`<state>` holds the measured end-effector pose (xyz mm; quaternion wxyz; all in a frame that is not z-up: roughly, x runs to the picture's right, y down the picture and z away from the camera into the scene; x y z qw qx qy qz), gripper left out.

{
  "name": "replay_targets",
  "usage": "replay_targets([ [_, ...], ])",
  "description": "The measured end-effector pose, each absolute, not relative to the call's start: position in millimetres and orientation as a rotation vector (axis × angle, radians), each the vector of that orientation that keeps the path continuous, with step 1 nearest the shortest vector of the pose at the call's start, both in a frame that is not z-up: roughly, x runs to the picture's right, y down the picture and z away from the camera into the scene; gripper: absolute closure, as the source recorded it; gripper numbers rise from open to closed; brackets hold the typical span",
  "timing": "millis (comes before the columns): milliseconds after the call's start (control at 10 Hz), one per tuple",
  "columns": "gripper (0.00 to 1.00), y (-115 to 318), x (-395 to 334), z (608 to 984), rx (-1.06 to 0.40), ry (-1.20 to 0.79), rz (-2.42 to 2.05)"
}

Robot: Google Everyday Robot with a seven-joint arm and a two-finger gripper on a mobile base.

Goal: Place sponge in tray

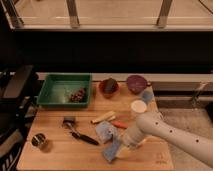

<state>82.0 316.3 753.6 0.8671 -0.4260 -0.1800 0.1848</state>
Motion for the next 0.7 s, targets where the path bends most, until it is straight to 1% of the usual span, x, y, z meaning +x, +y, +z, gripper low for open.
replay_targets([
  [100, 0.95, 314, 82, 752, -0.891, -0.373, 0.399],
  [300, 0.95, 293, 90, 744, -0.866, -0.365, 0.461],
  [500, 0.95, 254, 101, 730, -0.819, -0.361, 0.536],
  [700, 0.95, 230, 110, 727, -0.791, -0.36, 0.58],
])
